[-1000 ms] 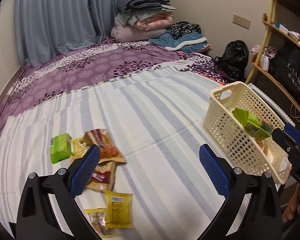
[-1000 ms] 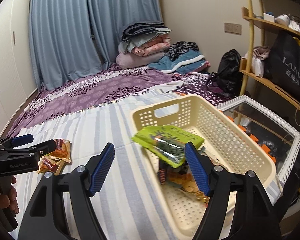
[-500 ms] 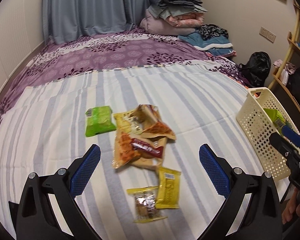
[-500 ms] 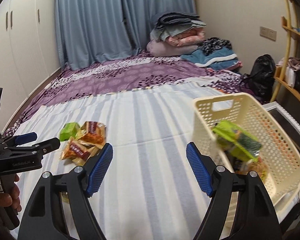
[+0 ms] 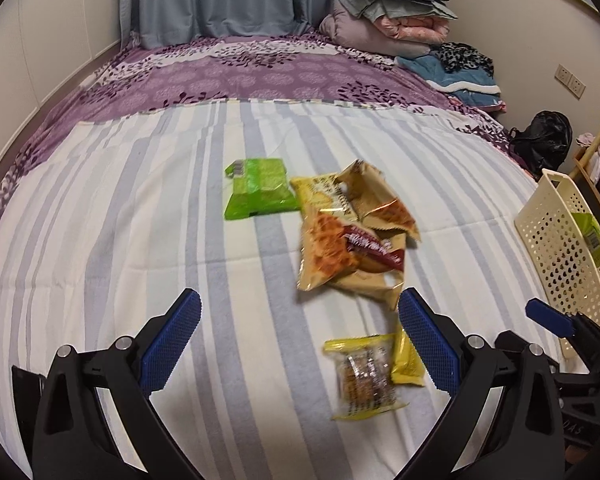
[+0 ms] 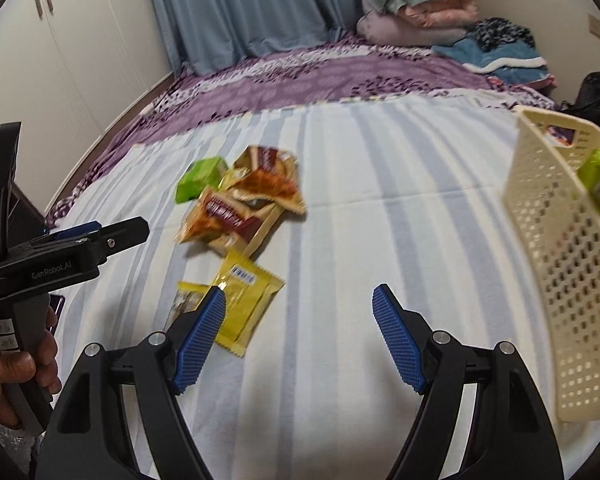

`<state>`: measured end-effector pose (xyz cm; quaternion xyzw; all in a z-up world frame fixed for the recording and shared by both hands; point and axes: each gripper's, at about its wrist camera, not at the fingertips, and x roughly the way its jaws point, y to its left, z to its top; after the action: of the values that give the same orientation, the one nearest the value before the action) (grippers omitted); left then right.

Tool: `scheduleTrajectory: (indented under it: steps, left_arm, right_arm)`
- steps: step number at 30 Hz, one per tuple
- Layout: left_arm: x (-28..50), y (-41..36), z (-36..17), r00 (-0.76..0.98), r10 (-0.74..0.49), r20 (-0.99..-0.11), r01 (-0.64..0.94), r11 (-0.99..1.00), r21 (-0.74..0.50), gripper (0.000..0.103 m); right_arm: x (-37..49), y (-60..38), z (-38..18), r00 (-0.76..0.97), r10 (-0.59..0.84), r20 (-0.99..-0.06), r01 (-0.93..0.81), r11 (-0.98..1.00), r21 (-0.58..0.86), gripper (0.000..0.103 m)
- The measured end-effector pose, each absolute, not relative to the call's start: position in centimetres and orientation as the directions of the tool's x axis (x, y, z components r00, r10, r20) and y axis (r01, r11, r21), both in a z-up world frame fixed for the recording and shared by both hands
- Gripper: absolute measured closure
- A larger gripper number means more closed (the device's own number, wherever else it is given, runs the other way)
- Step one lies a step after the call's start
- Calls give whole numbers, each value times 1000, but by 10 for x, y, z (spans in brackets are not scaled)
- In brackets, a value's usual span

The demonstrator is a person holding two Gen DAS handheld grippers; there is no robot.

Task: Organize snacks
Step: 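Grasp the yellow biscuit packet with the right gripper while the left grasps the clear cake packet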

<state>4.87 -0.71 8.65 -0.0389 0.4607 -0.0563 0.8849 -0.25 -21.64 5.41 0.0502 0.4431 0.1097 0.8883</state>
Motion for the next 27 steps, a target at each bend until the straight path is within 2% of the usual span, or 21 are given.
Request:
scheduleTrajectory:
  steps: [8, 14, 16, 23, 27]
  left_arm:
    - [41, 18, 76, 557, -114, -823, 17, 992, -126, 3]
    - [39, 35, 70, 550, -96, -830, -21, 991, -129, 3]
    - [38, 37, 68, 547, -94, -832, -26, 991, -130, 3]
    - [40, 34, 59, 531, -109, -840, -22, 990, -142, 3]
    - [40, 26, 57, 527, -116, -842, -2, 990, -138, 3]
  right_arm:
    - [21, -178, 33, 513, 306, -802, -222, 950, 221, 27]
    - [36, -156, 10, 482, 281, -830, -239, 954, 184, 28]
    - [36, -155, 8, 483, 282, -829, -241, 953, 184, 30]
    - [34, -163, 11, 487, 292, -823, -250, 950, 189, 50]
    - [32, -170, 8, 481, 277, -831, -241, 954, 179, 51]
